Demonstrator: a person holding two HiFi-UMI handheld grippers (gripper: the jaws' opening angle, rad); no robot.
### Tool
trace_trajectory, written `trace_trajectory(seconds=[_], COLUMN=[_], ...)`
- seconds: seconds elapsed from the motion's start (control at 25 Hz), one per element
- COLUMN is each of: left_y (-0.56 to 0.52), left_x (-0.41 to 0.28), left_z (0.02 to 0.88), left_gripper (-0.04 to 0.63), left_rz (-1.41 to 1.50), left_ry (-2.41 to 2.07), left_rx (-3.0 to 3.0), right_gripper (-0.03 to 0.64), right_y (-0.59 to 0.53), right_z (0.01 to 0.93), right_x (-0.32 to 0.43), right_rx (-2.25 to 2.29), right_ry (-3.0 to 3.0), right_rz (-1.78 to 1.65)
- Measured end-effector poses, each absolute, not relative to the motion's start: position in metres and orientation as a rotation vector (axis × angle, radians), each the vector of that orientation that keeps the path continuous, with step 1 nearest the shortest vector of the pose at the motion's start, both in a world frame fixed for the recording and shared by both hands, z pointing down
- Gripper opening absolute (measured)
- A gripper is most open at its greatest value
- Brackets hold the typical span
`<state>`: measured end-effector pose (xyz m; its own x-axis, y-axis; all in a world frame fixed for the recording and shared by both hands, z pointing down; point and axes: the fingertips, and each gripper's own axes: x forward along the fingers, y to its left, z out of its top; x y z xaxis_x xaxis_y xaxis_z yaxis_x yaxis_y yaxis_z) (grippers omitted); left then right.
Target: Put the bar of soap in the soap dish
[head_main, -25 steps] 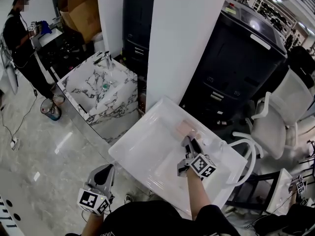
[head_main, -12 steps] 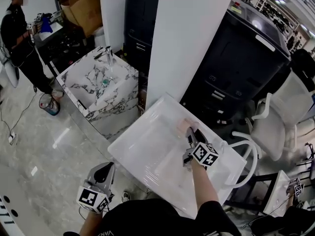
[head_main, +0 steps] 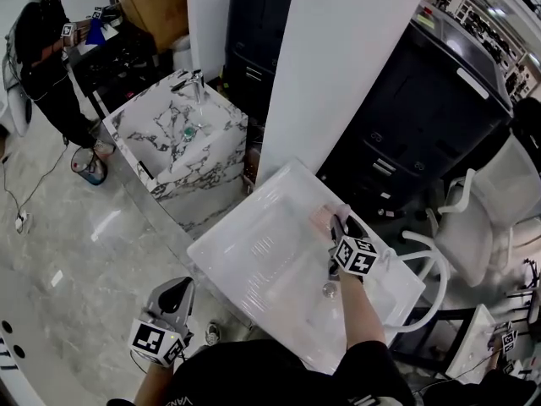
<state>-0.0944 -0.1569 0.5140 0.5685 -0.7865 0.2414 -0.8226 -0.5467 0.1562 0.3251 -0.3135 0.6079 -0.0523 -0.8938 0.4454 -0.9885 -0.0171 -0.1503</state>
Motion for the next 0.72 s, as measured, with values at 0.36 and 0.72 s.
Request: trace_trajectory(seconds=[0.36, 0.72], left_y=[-0.155, -0.154], left_x=[-0.095, -0.096], left_z=[0.519, 0.522], left_gripper=[0.054, 0.054], left_rz=[0.216, 0.221], left_ry=[-1.349, -1.366], left_rx=[2.533, 2.512], right_gripper=[0.180, 0.176], right_y=[-0.323, -0.326], right_z=[0.636, 0.648], right_x=[0.323, 0.322], right_rx=[1.836, 1.717], right_ry=[-1.948, -1.899], right_rz=[0.562, 0.464])
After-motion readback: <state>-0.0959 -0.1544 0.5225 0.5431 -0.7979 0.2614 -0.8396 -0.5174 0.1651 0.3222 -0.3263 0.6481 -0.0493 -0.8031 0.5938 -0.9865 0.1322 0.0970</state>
